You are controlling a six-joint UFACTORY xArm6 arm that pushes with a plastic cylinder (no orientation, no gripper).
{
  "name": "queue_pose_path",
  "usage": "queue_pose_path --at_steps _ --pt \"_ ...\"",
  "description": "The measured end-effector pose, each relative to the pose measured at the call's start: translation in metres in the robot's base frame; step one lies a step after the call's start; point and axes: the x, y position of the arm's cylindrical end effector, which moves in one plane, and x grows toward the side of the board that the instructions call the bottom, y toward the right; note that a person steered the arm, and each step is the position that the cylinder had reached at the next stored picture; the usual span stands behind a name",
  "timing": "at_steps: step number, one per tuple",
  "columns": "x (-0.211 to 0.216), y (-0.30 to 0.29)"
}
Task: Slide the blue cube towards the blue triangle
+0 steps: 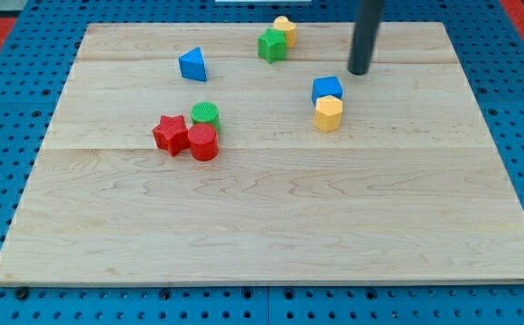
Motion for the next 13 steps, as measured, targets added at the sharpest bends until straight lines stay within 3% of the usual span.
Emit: queue_pose_path --at_steps 1,2,3,5,7,9,10,13 --pt "0.065 -0.012" --pt "0.071 -0.058" --pt "0.053 -0.092" --pt "0.063 -0.087" --pt "0.038 -0.028" --pt "0.031 -0.165" --pt "0.031 -0.184" --pt "0.031 -0.057"
